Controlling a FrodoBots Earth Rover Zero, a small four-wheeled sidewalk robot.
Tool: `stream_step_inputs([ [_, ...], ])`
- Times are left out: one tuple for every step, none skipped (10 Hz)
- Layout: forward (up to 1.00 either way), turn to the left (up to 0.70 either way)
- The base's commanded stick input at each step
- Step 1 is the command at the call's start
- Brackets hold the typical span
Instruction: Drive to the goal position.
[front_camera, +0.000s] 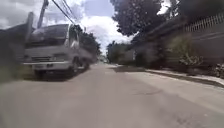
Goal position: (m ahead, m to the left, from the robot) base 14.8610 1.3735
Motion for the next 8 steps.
stream_step_inputs([
  [1.00,-0.04],
  [1.00,-0.03],
  [1.00,-0.02],
  [1.00,-0.02],
  [1.00,-0.01],
  [1.00,0.00],
  [1.00,0.00],
  [1.00,0.00],
])
